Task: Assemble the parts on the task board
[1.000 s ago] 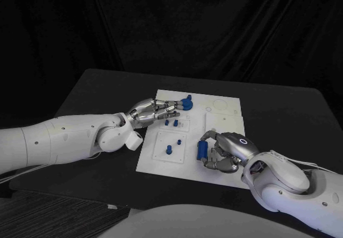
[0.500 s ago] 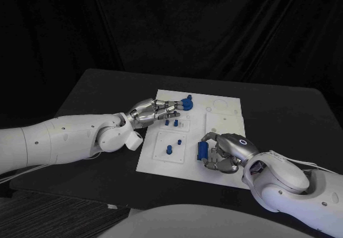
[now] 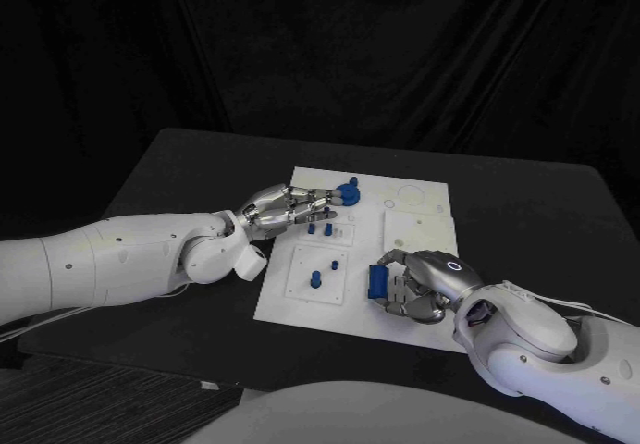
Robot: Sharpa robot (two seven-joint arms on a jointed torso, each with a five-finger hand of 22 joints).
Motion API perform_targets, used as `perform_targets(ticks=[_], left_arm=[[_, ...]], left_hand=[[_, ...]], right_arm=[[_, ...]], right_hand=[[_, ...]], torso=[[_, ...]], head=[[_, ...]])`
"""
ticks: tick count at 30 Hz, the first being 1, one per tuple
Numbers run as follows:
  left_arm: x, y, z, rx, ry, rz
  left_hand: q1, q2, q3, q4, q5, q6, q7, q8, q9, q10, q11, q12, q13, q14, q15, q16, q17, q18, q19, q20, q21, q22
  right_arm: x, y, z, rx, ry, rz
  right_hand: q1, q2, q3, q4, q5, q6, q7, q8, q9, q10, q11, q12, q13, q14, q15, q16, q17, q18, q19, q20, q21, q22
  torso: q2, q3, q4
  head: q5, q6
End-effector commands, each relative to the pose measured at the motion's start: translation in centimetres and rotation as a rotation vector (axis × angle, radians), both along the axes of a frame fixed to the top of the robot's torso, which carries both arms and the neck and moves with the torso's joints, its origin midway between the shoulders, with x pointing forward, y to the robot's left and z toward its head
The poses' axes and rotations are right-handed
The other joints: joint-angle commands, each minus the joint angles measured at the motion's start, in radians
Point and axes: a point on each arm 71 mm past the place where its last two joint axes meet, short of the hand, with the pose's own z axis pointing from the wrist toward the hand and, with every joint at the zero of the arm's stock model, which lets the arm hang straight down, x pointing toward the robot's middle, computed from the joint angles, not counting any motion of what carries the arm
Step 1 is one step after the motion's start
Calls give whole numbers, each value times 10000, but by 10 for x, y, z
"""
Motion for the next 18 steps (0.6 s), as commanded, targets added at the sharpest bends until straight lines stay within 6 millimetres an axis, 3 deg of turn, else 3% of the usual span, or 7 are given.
perform_targets(ticks=[1, 2, 5, 9, 18], left_arm=[[-1, -1, 0, -181, 8, -101], [-1, -1, 0, -180, 8, -100], [-1, -1, 0, -177, 9, -94], [-1, 0, 0, -174, 5, -80], [-1, 0, 0, -185, 1, -67]], left_hand=[[127, -39, 699, -84, 193, 23, 58, 190, 123, -23, 132, 218, 86, 103, 65, 228, 129, -433, 99, 4, 91, 170], [127, -39, 699, -84, 193, 23, 58, 190, 123, -23, 132, 218, 86, 103, 65, 228, 129, -433, 99, 4, 91, 170], [127, -39, 699, -84, 193, 23, 58, 190, 123, -23, 132, 218, 86, 103, 65, 228, 129, -433, 99, 4, 91, 170], [127, -39, 699, -84, 193, 23, 58, 190, 123, -23, 132, 218, 86, 103, 65, 228, 129, -433, 99, 4, 91, 170], [120, -45, 730, -87, 194, 31, 64, 195, 123, -15, 141, 223, 87, 105, 74, 230, 129, -445, 107, 3, 94, 173]], right_arm=[[-1, -1, -2, -199, 93, -92], [-1, -1, -2, -195, 68, -79], [-1, -1, -1, -135, -17, -65], [-1, -2, 1, 38, -168, -61], [-4, -10, 11, 687, -784, -90]], right_hand=[[311, -238, -815, 54, -789, -338, -21, -242, 149, 913, 2, 26, 2548, 792, 36, 68, 1539, 470, -29, 26, -273, 881], [358, -562, -1236, 92, -1223, -574, -42, -382, 145, 887, -15, -20, 2502, 792, 22, 70, 1544, 474, -38, 13, -305, 876], [288, -1003, -1648, 114, -1756, -1144, -129, -897, 99, 795, -82, -181, 2341, 788, -28, 65, 1538, 479, -50, -22, -336, 871], [162, -1237, -1879, 124, -2115, -1542, -187, -1199, 79, 744, -127, -275, 2247, 784, -63, 59, 1531, 479, -60, -56, -358, 869], [-254, -1382, -2110, 120, -3406, -1848, -266, -1305, 103, 654, -192, -442, 2079, 759, -118, 14, 1469, 482, -112, -112, -449, 857]], torso=[[1, 3, -7], [0, 3, -9], [-2, 0, -7], [-4, 0, -10], [4, -3, 4]], head=[[14, 2], [23, 2], [30, 2], [43, 2], [46, 2]])
